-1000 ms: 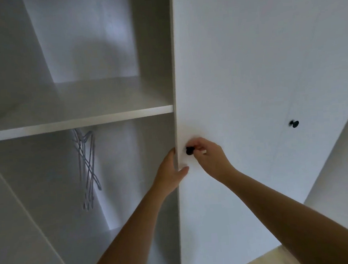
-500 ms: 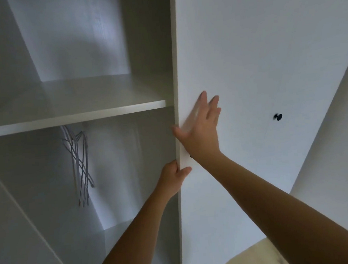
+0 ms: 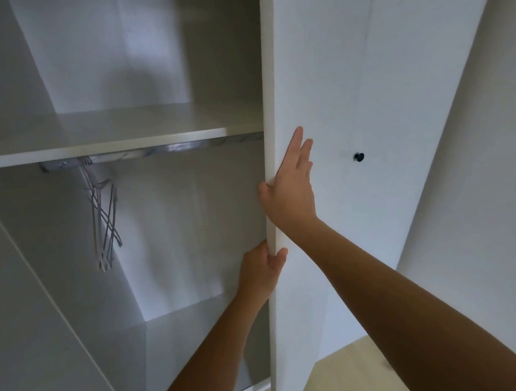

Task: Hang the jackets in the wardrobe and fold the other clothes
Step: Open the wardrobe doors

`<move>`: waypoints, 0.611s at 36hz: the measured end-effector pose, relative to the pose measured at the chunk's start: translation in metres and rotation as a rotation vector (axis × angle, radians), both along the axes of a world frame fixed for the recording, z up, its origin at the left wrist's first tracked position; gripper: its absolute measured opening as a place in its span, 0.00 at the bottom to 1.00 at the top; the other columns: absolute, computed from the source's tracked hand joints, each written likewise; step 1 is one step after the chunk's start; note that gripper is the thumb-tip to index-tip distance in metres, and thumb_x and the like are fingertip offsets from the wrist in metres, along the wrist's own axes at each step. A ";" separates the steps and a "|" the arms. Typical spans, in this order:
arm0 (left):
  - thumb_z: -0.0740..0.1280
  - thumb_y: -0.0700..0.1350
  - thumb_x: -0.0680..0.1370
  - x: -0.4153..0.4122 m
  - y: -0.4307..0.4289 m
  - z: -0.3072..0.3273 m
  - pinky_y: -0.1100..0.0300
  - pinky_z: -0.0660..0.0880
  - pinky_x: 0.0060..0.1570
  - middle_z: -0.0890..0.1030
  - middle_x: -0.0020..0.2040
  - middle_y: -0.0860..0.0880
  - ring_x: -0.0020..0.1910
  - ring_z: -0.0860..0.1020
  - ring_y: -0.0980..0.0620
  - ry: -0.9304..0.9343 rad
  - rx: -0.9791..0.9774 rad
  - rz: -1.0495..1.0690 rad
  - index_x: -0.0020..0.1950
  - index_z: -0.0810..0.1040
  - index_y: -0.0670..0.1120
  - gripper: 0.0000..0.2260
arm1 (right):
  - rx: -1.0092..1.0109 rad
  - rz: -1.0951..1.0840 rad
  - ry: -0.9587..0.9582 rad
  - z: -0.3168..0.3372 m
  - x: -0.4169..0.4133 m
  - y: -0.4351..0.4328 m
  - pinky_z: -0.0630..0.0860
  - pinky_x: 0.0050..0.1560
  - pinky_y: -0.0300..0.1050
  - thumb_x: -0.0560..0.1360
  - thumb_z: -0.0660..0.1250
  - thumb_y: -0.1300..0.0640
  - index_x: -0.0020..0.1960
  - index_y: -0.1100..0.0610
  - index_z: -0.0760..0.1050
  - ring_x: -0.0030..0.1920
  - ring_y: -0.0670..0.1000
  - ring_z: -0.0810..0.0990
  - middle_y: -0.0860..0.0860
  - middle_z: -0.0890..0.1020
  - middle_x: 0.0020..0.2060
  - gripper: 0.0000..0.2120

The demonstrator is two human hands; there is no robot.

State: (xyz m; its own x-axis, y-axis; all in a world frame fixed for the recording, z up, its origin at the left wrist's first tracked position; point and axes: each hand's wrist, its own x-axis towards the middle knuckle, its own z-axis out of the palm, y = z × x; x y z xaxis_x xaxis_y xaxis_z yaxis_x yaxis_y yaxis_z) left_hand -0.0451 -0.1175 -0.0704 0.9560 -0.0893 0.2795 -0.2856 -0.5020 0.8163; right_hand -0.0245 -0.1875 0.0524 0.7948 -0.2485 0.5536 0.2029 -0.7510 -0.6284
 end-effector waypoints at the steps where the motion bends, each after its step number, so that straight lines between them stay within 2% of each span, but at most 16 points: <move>1: 0.63 0.48 0.79 -0.005 -0.005 -0.001 0.65 0.66 0.32 0.70 0.28 0.50 0.28 0.69 0.55 0.000 0.027 -0.008 0.32 0.65 0.48 0.17 | 0.010 0.013 0.006 0.001 -0.006 -0.006 0.78 0.57 0.51 0.75 0.68 0.57 0.77 0.49 0.33 0.76 0.65 0.50 0.51 0.39 0.78 0.48; 5: 0.62 0.47 0.79 -0.019 -0.018 -0.002 0.74 0.62 0.27 0.68 0.28 0.54 0.27 0.69 0.56 -0.010 0.100 -0.043 0.32 0.62 0.52 0.16 | 0.057 0.071 0.039 0.003 -0.024 -0.024 0.80 0.53 0.52 0.75 0.67 0.60 0.76 0.47 0.32 0.73 0.64 0.63 0.50 0.39 0.78 0.48; 7: 0.61 0.48 0.79 -0.021 -0.024 0.000 0.74 0.63 0.28 0.69 0.29 0.56 0.29 0.71 0.56 0.016 0.119 -0.066 0.33 0.64 0.51 0.15 | 0.078 0.097 0.054 0.004 -0.031 -0.032 0.81 0.52 0.54 0.75 0.67 0.61 0.76 0.45 0.31 0.64 0.64 0.73 0.49 0.40 0.78 0.48; 8: 0.61 0.47 0.79 -0.022 -0.028 0.001 0.72 0.64 0.29 0.69 0.29 0.57 0.30 0.72 0.56 0.036 0.124 -0.081 0.34 0.64 0.51 0.14 | 0.090 0.109 0.059 0.004 -0.035 -0.036 0.80 0.52 0.55 0.75 0.67 0.61 0.76 0.45 0.32 0.56 0.62 0.75 0.49 0.40 0.78 0.48; 9: 0.61 0.47 0.79 -0.023 -0.031 0.002 0.71 0.65 0.30 0.70 0.29 0.57 0.31 0.72 0.56 0.062 0.127 -0.096 0.34 0.65 0.52 0.13 | 0.099 0.120 0.057 0.005 -0.038 -0.041 0.81 0.51 0.54 0.75 0.66 0.62 0.76 0.44 0.32 0.50 0.56 0.71 0.49 0.41 0.78 0.48; 11: 0.61 0.47 0.77 -0.026 -0.037 0.003 0.68 0.66 0.31 0.72 0.30 0.57 0.33 0.74 0.56 0.091 0.141 -0.131 0.35 0.67 0.52 0.11 | 0.088 0.131 0.040 0.005 -0.043 -0.049 0.80 0.44 0.47 0.75 0.66 0.63 0.76 0.44 0.32 0.47 0.51 0.64 0.49 0.42 0.78 0.48; 12: 0.61 0.47 0.77 -0.028 -0.041 0.004 0.68 0.66 0.31 0.73 0.31 0.57 0.33 0.74 0.57 0.094 0.148 -0.148 0.37 0.68 0.52 0.08 | 0.075 0.134 0.033 0.005 -0.046 -0.055 0.78 0.40 0.44 0.74 0.66 0.63 0.76 0.44 0.32 0.46 0.51 0.66 0.49 0.43 0.78 0.48; 14: 0.61 0.47 0.74 -0.034 -0.051 0.007 0.72 0.65 0.27 0.74 0.32 0.57 0.33 0.75 0.58 0.115 0.168 -0.160 0.44 0.69 0.54 0.02 | 0.064 0.143 0.023 0.004 -0.053 -0.067 0.79 0.35 0.44 0.73 0.66 0.63 0.76 0.43 0.33 0.37 0.52 0.72 0.49 0.44 0.78 0.49; 17: 0.60 0.47 0.72 -0.044 -0.070 0.010 0.74 0.64 0.23 0.74 0.31 0.55 0.29 0.75 0.57 0.159 0.178 -0.172 0.52 0.68 0.55 0.10 | 0.061 0.163 0.013 0.003 -0.062 -0.088 0.82 0.35 0.49 0.73 0.66 0.63 0.76 0.40 0.34 0.26 0.49 0.76 0.47 0.50 0.78 0.49; 20: 0.58 0.49 0.70 -0.054 -0.093 0.012 0.69 0.67 0.27 0.74 0.33 0.55 0.30 0.75 0.56 0.180 0.174 -0.199 0.62 0.69 0.53 0.20 | 0.064 0.176 0.001 0.000 -0.069 -0.110 0.81 0.33 0.44 0.73 0.66 0.62 0.75 0.38 0.36 0.27 0.50 0.78 0.53 0.67 0.72 0.48; 22: 0.58 0.50 0.71 -0.061 -0.114 0.011 0.64 0.70 0.33 0.77 0.43 0.53 0.36 0.76 0.55 0.179 0.190 -0.194 0.70 0.62 0.54 0.26 | 0.110 0.175 -0.015 -0.001 -0.077 -0.128 0.82 0.35 0.45 0.74 0.66 0.63 0.76 0.39 0.41 0.33 0.55 0.80 0.61 0.74 0.62 0.45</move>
